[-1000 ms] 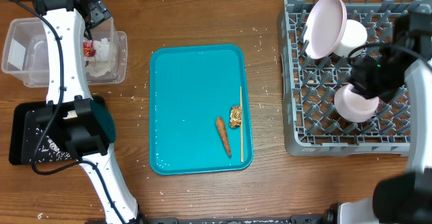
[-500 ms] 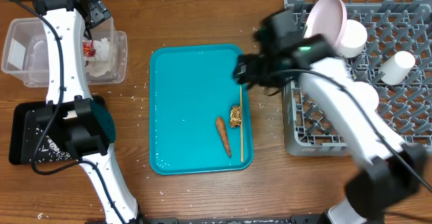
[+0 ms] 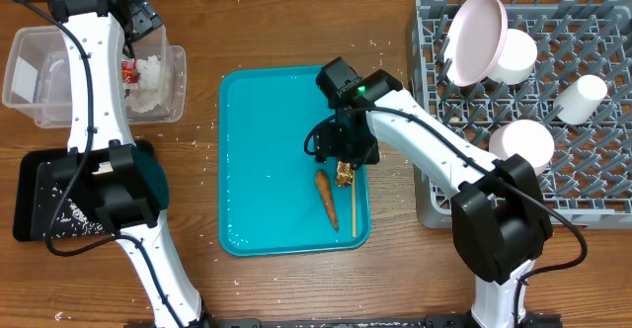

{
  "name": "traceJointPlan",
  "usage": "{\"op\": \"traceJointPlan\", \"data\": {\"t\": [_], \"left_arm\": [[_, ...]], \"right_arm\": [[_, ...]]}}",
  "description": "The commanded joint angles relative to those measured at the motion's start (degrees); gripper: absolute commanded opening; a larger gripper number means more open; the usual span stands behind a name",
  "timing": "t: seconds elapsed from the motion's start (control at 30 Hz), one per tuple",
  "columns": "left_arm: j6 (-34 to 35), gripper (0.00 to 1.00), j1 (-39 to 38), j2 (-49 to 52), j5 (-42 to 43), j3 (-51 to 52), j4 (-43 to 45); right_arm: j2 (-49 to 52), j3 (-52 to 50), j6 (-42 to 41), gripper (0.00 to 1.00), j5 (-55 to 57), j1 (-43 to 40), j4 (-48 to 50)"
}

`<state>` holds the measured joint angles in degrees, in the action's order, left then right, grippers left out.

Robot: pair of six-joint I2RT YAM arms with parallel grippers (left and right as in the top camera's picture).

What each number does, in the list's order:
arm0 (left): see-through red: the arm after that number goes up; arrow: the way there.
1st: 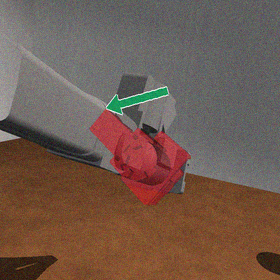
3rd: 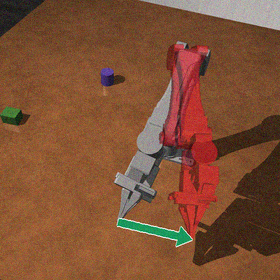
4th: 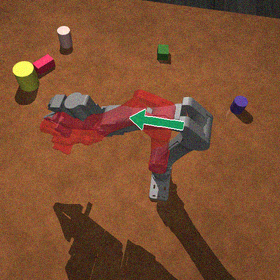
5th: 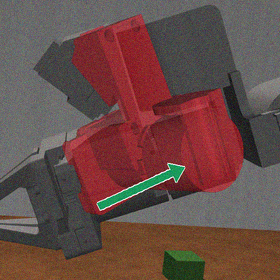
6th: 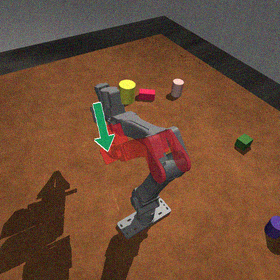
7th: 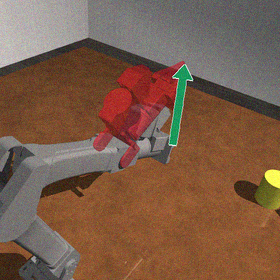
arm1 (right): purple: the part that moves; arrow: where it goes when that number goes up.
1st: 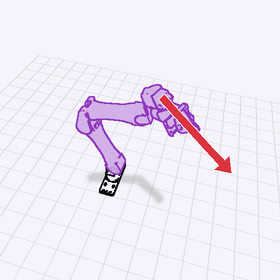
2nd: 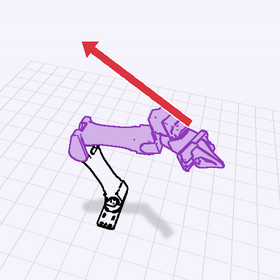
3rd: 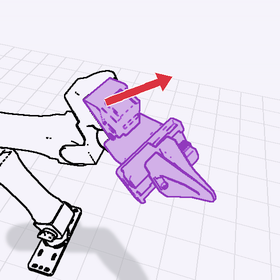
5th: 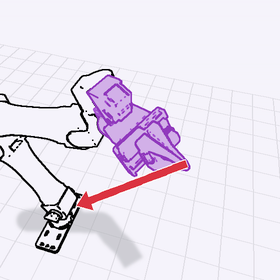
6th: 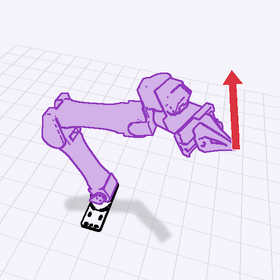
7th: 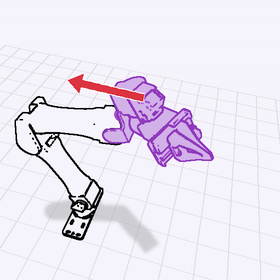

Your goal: Sort waste into correct bins and load items into the dishwasher

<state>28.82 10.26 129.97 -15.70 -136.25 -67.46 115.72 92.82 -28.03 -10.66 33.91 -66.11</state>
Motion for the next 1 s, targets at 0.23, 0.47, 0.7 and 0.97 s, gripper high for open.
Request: {"op": "traceJointPlan", "data": {"t": [0.23, 0.47, 0.7, 0.97], "left_arm": [[0.6, 1.0, 0.1, -1.0, -0.8, -0.8, 0.2], [0.6, 1.0, 0.1, -1.0, -0.8, -0.8, 0.2], [0.6, 1.0, 0.1, -1.0, -0.8, -0.8, 0.2], [0.6, 1.0, 0.1, -1.0, -0.8, -0.8, 0.2]], "right_arm": [[-0.5, -3.5, -0.8, 0.47, 6.6, 0.1, 1.1], [-0.5, -6.2, -0.7, 0.11, 10.7, -0.7, 7.2], [-0.5, -6.9, -0.7, 0.09, 12.2, -0.7, 7.4], [0.0, -11.3, -0.7, 0.08, 10.8, -0.7, 11.0]]}}
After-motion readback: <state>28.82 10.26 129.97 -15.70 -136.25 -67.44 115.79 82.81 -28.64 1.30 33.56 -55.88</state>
